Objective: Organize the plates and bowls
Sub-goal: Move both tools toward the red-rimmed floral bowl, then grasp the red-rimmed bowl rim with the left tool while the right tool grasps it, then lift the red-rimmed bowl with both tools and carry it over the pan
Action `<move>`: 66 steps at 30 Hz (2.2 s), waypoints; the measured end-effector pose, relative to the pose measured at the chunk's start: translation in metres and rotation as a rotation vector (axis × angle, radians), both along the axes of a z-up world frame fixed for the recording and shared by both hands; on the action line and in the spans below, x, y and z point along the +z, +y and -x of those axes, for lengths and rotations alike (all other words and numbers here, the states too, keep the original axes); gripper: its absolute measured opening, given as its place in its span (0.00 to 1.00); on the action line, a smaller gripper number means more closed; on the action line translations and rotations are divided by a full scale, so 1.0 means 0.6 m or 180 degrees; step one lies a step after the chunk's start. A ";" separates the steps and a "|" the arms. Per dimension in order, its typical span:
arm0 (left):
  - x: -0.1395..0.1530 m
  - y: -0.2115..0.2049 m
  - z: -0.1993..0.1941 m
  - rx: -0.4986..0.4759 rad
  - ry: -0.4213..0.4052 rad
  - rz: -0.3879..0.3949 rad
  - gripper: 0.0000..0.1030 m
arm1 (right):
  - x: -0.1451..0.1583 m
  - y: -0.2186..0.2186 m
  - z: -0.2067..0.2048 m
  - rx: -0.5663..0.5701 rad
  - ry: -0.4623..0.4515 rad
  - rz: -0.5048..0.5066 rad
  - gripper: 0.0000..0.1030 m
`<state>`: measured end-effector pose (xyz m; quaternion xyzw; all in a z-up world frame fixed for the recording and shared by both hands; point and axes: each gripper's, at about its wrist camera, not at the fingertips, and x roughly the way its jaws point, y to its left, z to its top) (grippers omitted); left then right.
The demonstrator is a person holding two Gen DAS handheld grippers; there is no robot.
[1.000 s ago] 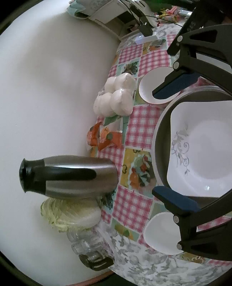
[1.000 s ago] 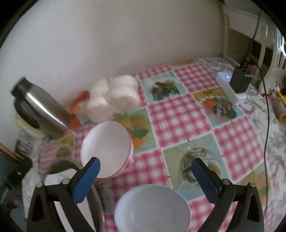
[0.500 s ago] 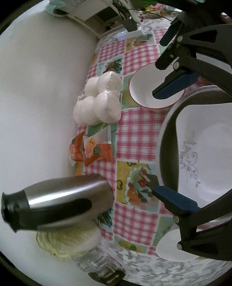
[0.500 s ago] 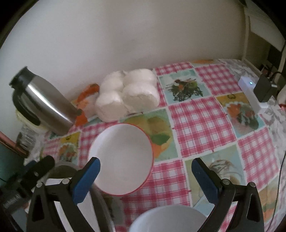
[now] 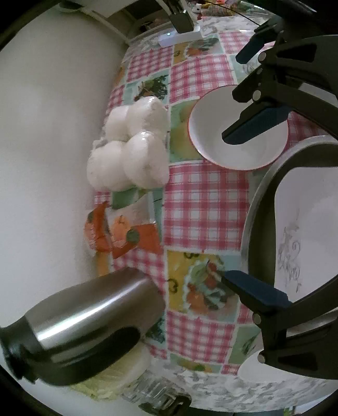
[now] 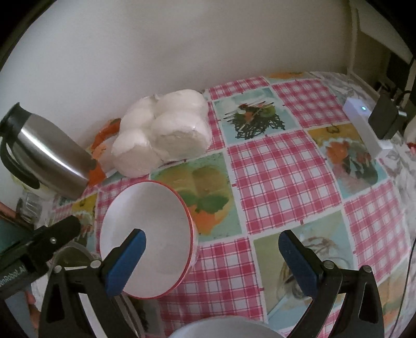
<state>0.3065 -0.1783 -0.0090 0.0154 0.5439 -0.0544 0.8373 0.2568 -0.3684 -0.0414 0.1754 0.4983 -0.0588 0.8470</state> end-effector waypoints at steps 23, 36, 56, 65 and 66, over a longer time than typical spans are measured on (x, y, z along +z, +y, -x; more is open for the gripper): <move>-0.050 -0.016 -0.016 -0.0016 0.0131 -0.0079 0.91 | -0.075 0.032 -0.029 0.0021 0.0569 0.0425 0.99; -0.064 -0.032 -0.017 -0.0215 0.0151 -0.0186 0.68 | -0.065 0.012 -0.019 0.0032 0.0418 -0.0134 0.49; -0.096 -0.086 0.002 -0.0494 0.0235 0.0095 0.12 | -0.068 0.018 -0.022 0.0038 0.0460 0.0059 0.34; -0.105 -0.130 0.020 -0.0617 0.0265 0.0014 0.12 | -0.063 -0.029 -0.011 -0.0017 0.0480 0.0025 0.31; -0.106 -0.133 0.022 -0.0625 0.0259 -0.0010 0.12 | -0.064 -0.030 -0.011 -0.0003 0.0476 0.0027 0.31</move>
